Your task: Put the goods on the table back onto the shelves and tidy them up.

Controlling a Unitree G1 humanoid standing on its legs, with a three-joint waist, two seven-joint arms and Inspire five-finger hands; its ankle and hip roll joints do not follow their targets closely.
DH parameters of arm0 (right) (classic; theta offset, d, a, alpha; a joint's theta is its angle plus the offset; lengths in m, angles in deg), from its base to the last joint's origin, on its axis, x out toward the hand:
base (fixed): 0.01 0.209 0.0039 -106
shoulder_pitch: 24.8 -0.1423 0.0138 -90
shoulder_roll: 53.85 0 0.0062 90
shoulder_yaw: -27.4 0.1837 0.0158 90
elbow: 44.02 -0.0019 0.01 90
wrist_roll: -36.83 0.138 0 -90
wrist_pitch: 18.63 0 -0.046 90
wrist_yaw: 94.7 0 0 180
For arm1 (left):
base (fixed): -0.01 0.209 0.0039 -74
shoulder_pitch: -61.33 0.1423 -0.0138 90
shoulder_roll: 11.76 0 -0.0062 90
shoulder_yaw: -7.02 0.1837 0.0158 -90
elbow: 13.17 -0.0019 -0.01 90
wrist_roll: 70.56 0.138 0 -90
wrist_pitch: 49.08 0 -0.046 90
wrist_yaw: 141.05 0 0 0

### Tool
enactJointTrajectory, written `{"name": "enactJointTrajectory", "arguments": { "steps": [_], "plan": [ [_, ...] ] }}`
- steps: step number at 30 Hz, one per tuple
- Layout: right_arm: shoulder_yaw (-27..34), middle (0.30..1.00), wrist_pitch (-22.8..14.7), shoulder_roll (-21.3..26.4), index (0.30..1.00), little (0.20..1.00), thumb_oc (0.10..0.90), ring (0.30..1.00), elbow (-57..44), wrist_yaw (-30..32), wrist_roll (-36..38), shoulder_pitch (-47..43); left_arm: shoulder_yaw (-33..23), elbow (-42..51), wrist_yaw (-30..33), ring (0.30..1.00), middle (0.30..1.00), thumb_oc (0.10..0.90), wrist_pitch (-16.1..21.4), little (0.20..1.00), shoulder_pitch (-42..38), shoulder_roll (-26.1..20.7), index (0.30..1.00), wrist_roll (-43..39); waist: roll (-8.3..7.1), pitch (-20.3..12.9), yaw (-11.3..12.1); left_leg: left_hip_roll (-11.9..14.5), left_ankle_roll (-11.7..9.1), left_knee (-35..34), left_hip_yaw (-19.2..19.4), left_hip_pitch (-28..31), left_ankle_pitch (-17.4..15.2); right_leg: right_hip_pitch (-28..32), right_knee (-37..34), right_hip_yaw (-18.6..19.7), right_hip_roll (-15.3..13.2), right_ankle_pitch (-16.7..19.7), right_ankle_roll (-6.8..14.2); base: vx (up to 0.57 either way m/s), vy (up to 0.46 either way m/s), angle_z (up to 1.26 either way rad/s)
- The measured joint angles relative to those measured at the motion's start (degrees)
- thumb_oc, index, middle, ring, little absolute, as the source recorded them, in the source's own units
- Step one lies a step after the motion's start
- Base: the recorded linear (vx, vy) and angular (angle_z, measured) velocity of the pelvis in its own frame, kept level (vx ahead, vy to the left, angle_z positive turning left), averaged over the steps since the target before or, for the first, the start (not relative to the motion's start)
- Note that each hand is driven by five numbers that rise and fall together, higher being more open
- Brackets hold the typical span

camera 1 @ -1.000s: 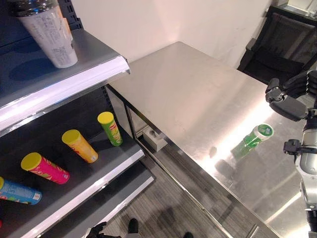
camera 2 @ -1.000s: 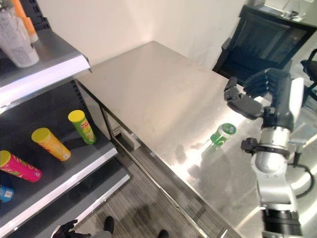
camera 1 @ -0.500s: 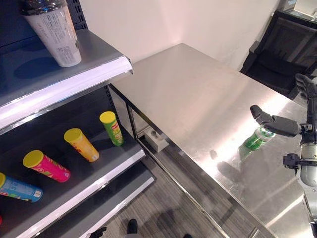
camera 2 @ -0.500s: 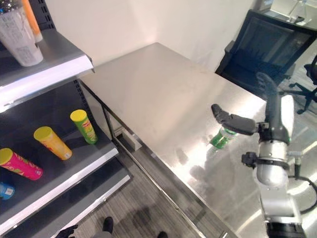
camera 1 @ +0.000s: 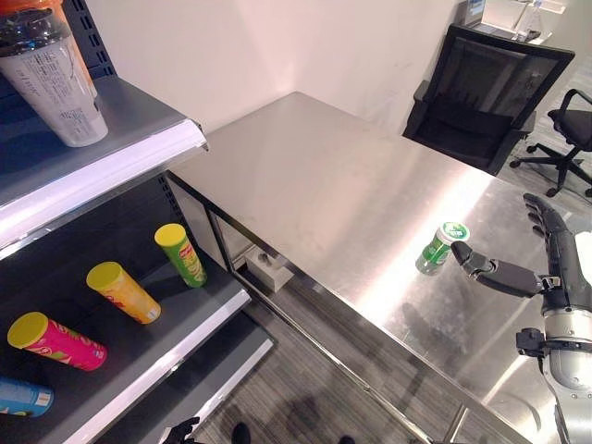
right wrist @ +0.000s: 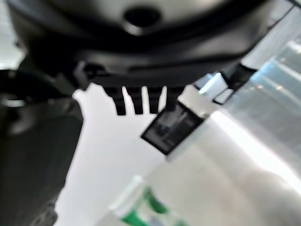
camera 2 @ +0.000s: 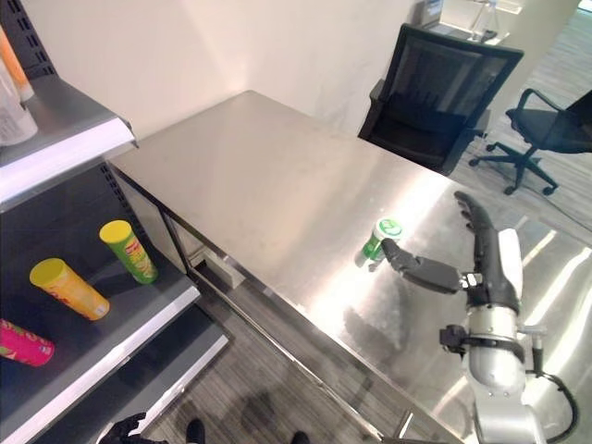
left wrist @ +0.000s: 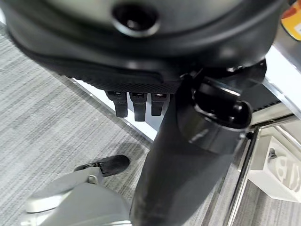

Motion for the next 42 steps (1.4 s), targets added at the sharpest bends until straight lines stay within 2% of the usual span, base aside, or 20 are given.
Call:
{"name": "enactJointTrajectory", "arguments": {
  "steps": [5, 9, 14, 17, 19, 28, 31, 37, 42],
  "plan": [
    [-0.17, 0.900, 1.52, 0.00, 0.900, 0.900, 0.800, 0.900, 6.50, 0.01, -2.05, 0.15, 0.00, -0.34, 0.00, 0.900, 0.900, 0.800, -0.03, 0.900, 0.36, 0.00, 0.900, 0.06, 0.06, -0.55, 0.11, -0.02, 0.00, -0.01, -0.02, -0.17, 0.00, -0.16, 0.00, -0.02, -0.02, 0.00, 0.00, 0.00, 0.000, 0.00],
    [-0.39, 0.900, 1.69, 0.01, 0.900, 0.900, 0.800, 0.900, 7.47, 0.08, -4.08, 0.15, 0.00, -0.33, 0.00, 0.900, 0.900, 0.800, -0.02, 0.900, 0.77, 0.00, 0.900, 0.05, 0.17, -0.63, 0.15, -0.02, 0.00, 0.00, -0.09, -0.38, 0.00, -0.32, -0.01, -0.07, 0.00, 0.00, 0.01, 0.00, 0.000, 0.00],
    [-3.78, 0.900, 2.92, 0.02, 0.900, 0.900, 0.800, 0.900, 13.16, 2.23, -4.99, -2.59, 0.39, -0.27, -0.03, 0.900, 0.900, 0.800, 0.03, 0.900, 1.13, -0.16, 0.900, 0.00, 0.29, -0.57, 0.43, -0.10, -0.03, 0.06, -0.18, -2.40, 0.08, -2.26, -0.37, -0.08, -0.03, 0.20, 0.07, 0.00, 0.004, 0.01],
    [-3.79, 0.900, 2.93, 0.02, 0.900, 0.900, 0.800, 0.900, 13.14, 2.98, -5.54, -3.25, 0.39, -0.29, -0.03, 0.900, 0.900, 0.800, -0.01, 0.900, 1.51, -0.17, 0.900, 0.01, 0.37, -0.03, 1.63, -0.22, 0.04, 0.04, -0.17, -2.29, 0.04, -2.19, -0.39, -0.11, -0.17, 0.31, 0.21, 0.02, 0.011, 0.00],
    [-4.35, 0.900, 2.93, -0.08, 0.900, 0.900, 0.800, 0.900, 13.31, 3.83, -5.54, -4.66, 0.42, -0.27, -0.03, 0.900, 0.900, 0.800, -0.02, 0.900, 1.34, -0.16, 0.900, 0.01, 0.44, 0.85, 1.78, -0.20, 0.03, 0.05, -0.20, -2.34, 0.05, -2.21, -0.38, -0.12, -0.14, 0.32, 0.21, 0.03, 0.005, 0.01],
    [-5.73, 0.900, 3.54, -1.81, 0.900, 0.900, 0.800, 0.900, 13.69, 6.50, -6.04, -6.52, 0.49, -0.16, -0.01, 0.900, 0.900, 0.800, -0.05, 0.900, 1.47, -0.16, 0.900, -0.06, 0.46, 0.94, 3.00, -0.22, 0.04, 0.03, -0.23, -2.36, 0.03, -2.21, -0.40, -0.12, -0.15, 0.20, 0.35, 0.01, 0.004, 0.00],
    [-5.77, 0.900, 3.81, -2.54, 0.900, 0.900, 0.800, 0.900, 15.13, 8.68, -6.58, -7.64, 0.57, -0.10, 0.05, 0.900, 0.900, 0.800, -0.05, 0.900, 1.41, -0.16, 0.900, -0.06, 0.49, 0.98, 3.21, -0.27, 0.05, 0.02, -0.27, -2.38, 0.02, -2.19, -0.40, -0.14, -0.18, 0.18, 0.36, 0.04, 0.014, 0.01],
    [-5.77, 0.900, 3.93, -2.55, 0.900, 0.900, 0.800, 0.900, 15.21, 10.40, -7.68, -8.20, 0.60, -0.09, 0.08, 0.900, 0.900, 0.800, -0.07, 0.900, 1.38, -0.15, 0.900, -0.04, 1.31, 1.42, 3.21, -0.25, 0.05, 0.04, -0.30, -2.25, 0.03, -2.07, -0.40, -0.14, -0.16, 0.19, 0.36, 0.01, 0.002, 0.00],
    [-5.81, 0.900, 4.55, -2.63, 0.900, 0.900, 0.800, 0.900, 15.33, 10.62, -7.65, -8.77, 0.66, -0.08, 0.10, 0.900, 0.900, 0.800, -0.07, 0.900, 1.35, -0.12, 0.900, -0.04, 1.33, 1.42, 3.31, -0.24, 0.05, 0.04, -0.30, -2.25, 0.03, -2.06, -0.40, -0.14, -0.14, 0.19, 0.35, 0.00, 0.000, 0.00]
  ]
}}
